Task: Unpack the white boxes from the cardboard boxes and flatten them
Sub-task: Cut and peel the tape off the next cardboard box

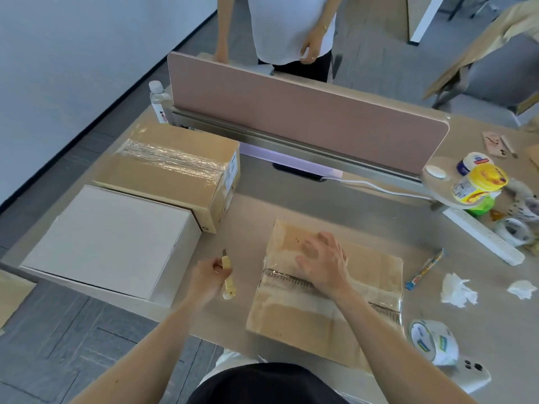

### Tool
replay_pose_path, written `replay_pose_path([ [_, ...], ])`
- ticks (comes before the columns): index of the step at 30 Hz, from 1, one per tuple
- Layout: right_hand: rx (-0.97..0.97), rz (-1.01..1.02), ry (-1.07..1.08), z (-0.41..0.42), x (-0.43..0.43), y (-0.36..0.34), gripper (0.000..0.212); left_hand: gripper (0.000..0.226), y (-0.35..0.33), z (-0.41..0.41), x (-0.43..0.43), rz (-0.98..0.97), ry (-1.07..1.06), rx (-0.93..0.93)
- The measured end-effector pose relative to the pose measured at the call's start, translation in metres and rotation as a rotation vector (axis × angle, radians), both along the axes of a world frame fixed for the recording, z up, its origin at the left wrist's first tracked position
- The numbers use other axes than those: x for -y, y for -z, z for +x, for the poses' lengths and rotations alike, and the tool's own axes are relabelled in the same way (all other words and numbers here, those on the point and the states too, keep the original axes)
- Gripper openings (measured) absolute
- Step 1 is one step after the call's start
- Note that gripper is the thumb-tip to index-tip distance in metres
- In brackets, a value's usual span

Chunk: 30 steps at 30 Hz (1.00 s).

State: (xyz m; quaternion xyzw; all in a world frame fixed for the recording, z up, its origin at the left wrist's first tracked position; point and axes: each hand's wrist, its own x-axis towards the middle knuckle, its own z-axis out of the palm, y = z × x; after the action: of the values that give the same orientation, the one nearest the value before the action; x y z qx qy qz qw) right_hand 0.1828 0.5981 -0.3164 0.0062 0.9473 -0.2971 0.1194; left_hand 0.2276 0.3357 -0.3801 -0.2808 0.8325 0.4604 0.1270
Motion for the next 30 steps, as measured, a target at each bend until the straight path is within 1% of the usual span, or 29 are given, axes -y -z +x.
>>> replay_pose_path([
  [2, -0.053, -0.115, 0.02, 0.0, 0.013, -0.007, 0.038, 0.008, -0.02, -0.008, -0.003, 0.194, -0.088, -0.1],
  [3, -0.041, -0.187, 0.036, 0.0, 0.02, -0.011, 0.031, 0.012, -0.031, -0.011, -0.006, 0.276, -0.079, -0.14],
  [4, 0.013, -0.273, 0.046, 0.0, 0.028, -0.017, 0.024, 0.015, -0.042, -0.013, -0.011, 0.338, -0.041, -0.18],
  [5, 0.084, -0.374, 0.047, 0.0, 0.037, -0.023, 0.023, 0.017, -0.052, -0.014, -0.017, 0.39, 0.009, -0.212],
  [7, 0.234, -0.604, 0.054, 0.002, 0.051, -0.03, 0.035, 0.018, -0.07, -0.015, -0.027, 0.489, 0.098, -0.272],
  [9, 0.38, -0.815, 0.059, 0.005, 0.059, -0.037, 0.033, 0.019, -0.081, -0.014, -0.035, 0.578, 0.166, -0.338],
  [12, 0.512, -0.984, 0.051, 0.011, 0.062, -0.044, 0.034, 0.021, -0.086, -0.013, -0.041, 0.587, 0.204, -0.392],
  [15, 0.548, -1.099, 0.085, 0.01, 0.061, -0.042, 0.032, 0.019, -0.086, -0.015, -0.046, 0.508, 0.215, -0.413],
  [17, 0.503, -1.082, 0.107, 0.009, 0.058, -0.04, 0.031, 0.022, -0.084, -0.018, -0.049, 0.383, 0.209, -0.415],
  [19, 0.422, -0.991, 0.136, 0.007, 0.052, -0.035, 0.03, 0.034, -0.08, -0.02, -0.05, 0.263, 0.163, -0.395],
  [21, 0.298, -0.823, 0.149, 0.005, 0.042, -0.028, 0.029, 0.046, -0.073, -0.02, -0.046, 0.191, 0.171, -0.347],
  [23, 0.191, -0.61, 0.075, 0.004, 0.028, -0.02, 0.029, 0.05, -0.061, -0.019, -0.043, 0.13, 0.295, -0.267],
  [25, 0.113, -0.387, -0.037, 0.004, 0.016, -0.013, 0.021, 0.057, -0.047, -0.017, -0.043, 0.144, 0.455, -0.177],
  [26, 0.078, -0.293, -0.096, 0.004, 0.012, -0.009, 0.015, 0.062, -0.04, -0.016, -0.043, 0.163, 0.514, -0.14],
  [27, 0.047, -0.205, -0.156, 0.005, 0.009, -0.008, 0.013, 0.069, -0.035, -0.016, -0.044, 0.179, 0.553, -0.112],
  [29, 0.004, -0.08, -0.267, 0.007, 0.007, -0.004, 0.023, 0.078, -0.033, -0.017, -0.045, 0.203, 0.581, -0.071],
  [30, 0.0, -0.059, -0.302, 0.009, 0.006, -0.003, 0.026, 0.081, -0.033, -0.019, -0.045, 0.21, 0.594, -0.063],
])
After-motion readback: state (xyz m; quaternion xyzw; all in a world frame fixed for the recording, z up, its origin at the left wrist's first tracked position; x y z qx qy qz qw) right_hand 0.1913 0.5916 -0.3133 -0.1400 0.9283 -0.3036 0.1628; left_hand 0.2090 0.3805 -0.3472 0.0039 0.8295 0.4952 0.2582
